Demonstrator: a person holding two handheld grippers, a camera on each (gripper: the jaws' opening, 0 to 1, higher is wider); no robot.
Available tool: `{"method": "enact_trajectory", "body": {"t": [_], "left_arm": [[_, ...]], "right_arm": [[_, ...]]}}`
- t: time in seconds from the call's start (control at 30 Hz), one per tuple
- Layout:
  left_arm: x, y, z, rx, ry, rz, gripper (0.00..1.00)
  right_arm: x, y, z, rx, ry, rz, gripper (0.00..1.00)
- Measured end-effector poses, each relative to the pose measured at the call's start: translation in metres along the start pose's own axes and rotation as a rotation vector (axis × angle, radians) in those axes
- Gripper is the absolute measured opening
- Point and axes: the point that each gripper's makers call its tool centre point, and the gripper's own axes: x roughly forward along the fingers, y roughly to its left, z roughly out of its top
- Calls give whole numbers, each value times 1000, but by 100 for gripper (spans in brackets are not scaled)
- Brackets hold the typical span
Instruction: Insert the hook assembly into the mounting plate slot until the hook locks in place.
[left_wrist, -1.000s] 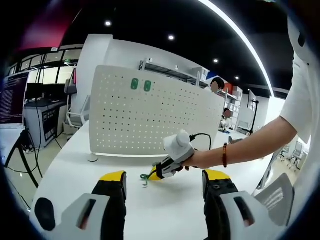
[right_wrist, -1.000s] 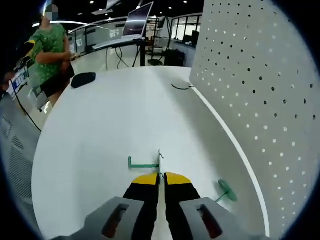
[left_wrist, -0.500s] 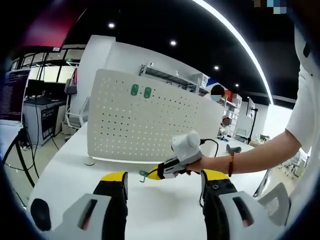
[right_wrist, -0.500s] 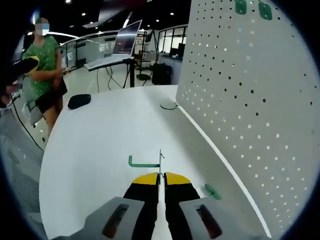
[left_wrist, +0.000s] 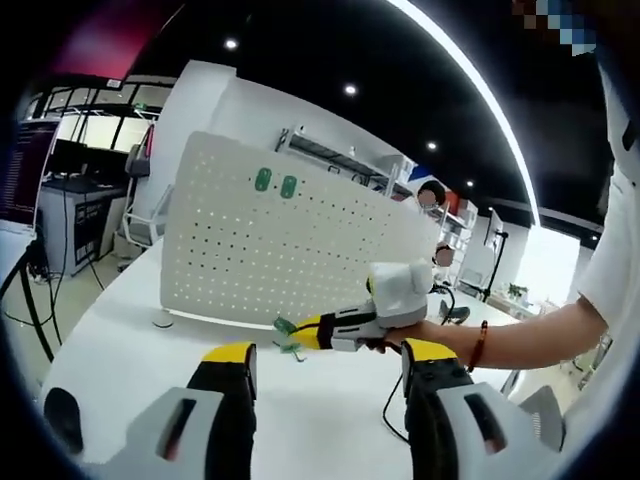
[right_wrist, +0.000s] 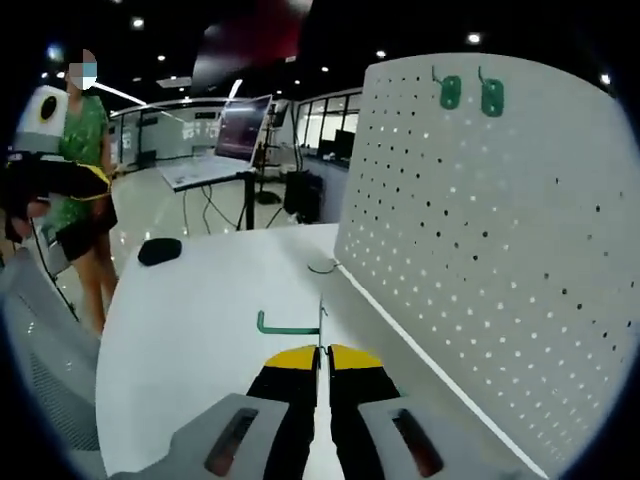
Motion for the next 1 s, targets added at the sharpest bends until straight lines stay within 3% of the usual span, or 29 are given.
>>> {"method": "enact_trajectory", "body": {"t": [0.43, 0.63, 1.0], "left_arm": [[12, -11, 8, -11, -4, -34, 57], [17, -17, 12, -21, -1, -57, 56], [23, -27, 15, -72, -21, -85, 52]], "right_arm": [[-44, 4, 56, -8, -167, -51, 2], [-59, 5, 65, 11, -220, -76, 2], [-81, 36, 73, 44, -294, -40, 2]]}}
